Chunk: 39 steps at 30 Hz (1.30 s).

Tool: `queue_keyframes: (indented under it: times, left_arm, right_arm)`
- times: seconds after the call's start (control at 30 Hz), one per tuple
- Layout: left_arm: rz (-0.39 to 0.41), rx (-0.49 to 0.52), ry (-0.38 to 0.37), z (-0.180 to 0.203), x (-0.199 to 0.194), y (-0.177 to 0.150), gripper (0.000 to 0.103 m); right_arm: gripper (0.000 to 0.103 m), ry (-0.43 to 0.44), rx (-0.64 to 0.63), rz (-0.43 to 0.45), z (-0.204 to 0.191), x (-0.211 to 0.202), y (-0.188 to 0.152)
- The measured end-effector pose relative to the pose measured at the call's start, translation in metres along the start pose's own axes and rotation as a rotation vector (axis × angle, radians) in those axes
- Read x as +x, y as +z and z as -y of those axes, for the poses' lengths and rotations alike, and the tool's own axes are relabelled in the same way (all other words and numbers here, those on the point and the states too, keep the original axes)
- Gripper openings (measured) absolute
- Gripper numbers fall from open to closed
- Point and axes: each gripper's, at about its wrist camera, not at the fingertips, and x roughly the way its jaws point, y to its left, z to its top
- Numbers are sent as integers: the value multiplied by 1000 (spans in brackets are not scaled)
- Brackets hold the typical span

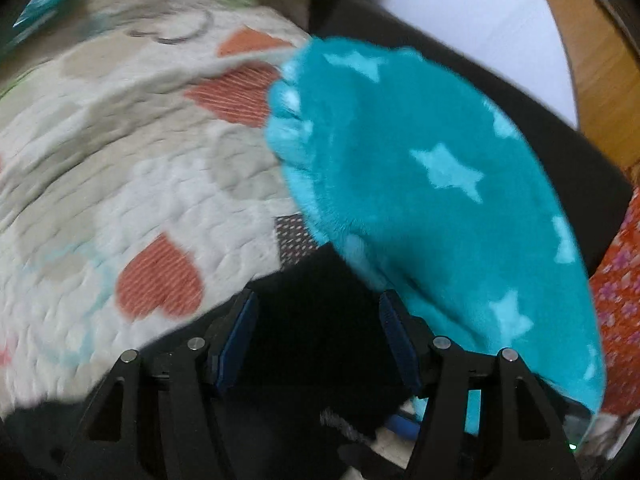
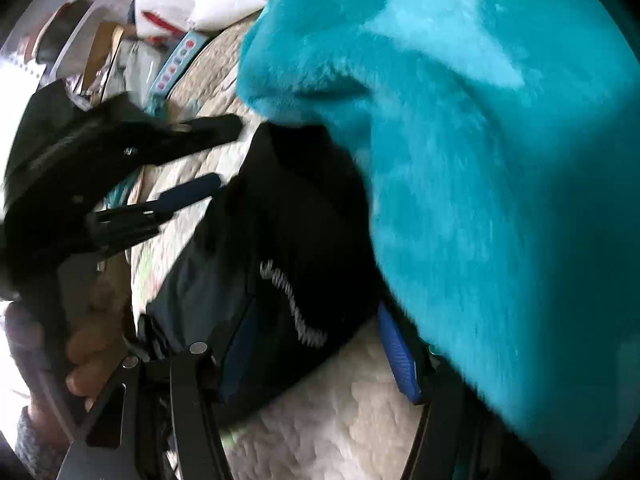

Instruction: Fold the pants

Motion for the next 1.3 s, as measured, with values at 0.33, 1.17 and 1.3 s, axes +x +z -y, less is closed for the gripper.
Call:
queue_keyframes:
  times: [0.33,1.17,1.3]
  left_arm:
    - [-81,182,163,30,32,3,27]
    - [398,-337,-75,-98,-185,-137,10]
    - [465,-453,-77,-141,-199,-176,10]
  right_arm:
    - [33,-47,-93,-22,-12,10,18]
    - [19,25,-1009,114,-200,-28,-108]
    - [19,20,-1188,81,-231,-8,-147]
